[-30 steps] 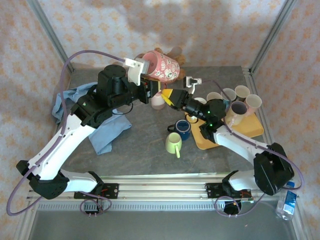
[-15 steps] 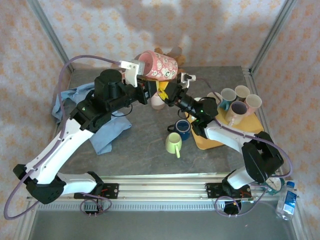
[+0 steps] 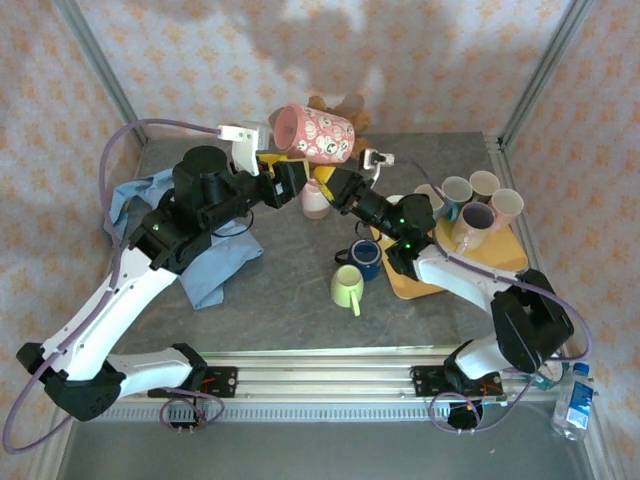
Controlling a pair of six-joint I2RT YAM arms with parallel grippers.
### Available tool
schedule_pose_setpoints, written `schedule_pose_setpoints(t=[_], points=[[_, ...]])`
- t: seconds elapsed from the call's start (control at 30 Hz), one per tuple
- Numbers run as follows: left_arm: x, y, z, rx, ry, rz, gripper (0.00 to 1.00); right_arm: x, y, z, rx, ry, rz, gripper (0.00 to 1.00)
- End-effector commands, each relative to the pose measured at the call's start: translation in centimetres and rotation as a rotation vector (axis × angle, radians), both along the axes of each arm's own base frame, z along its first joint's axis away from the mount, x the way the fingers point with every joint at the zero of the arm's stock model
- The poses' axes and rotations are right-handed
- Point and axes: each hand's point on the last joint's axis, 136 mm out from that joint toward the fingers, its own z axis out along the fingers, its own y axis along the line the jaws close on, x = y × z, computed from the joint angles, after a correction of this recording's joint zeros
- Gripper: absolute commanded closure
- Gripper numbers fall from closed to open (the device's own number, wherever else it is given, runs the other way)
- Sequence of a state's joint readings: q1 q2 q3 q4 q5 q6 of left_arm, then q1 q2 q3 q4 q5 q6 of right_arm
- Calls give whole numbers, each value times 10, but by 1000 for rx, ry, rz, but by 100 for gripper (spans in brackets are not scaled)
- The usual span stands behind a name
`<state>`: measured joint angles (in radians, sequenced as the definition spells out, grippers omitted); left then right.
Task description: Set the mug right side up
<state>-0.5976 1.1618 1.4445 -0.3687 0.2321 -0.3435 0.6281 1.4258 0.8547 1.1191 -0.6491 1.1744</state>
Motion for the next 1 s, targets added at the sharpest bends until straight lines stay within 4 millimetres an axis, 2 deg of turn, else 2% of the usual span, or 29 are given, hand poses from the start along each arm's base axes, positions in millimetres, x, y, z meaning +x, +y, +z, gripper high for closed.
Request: schedule_pose_setpoints(t=[0.0, 0.17, 0.33, 0.4, 0.63, 0.8, 0.9, 0.97], points=[[-1, 12, 2, 3, 4, 39, 36, -17, -24, 47, 50, -182, -100, 100], [3, 24, -24, 65, 86, 70, 29, -8, -43, 34, -41, -142, -207, 100], [5, 36, -48, 127, 144, 74, 25, -5, -74, -2, -338, -84, -401, 100], [5, 36, -56, 151, 160, 58, 19, -6, -87, -16, -476, -61, -463, 100], [2, 33, -85, 235, 202, 8, 12, -17, -135, -51, -805, 13, -614, 100], [2, 33, -101, 267, 224, 0, 11, -28, -159, -67, -973, 44, -653, 100], [1, 32, -108, 282, 237, -15, 5, -34, -172, -74, -1046, 68, -672, 100], [1, 31, -113, 291, 245, -23, 5, -38, -179, -79, -1087, 87, -677, 100]])
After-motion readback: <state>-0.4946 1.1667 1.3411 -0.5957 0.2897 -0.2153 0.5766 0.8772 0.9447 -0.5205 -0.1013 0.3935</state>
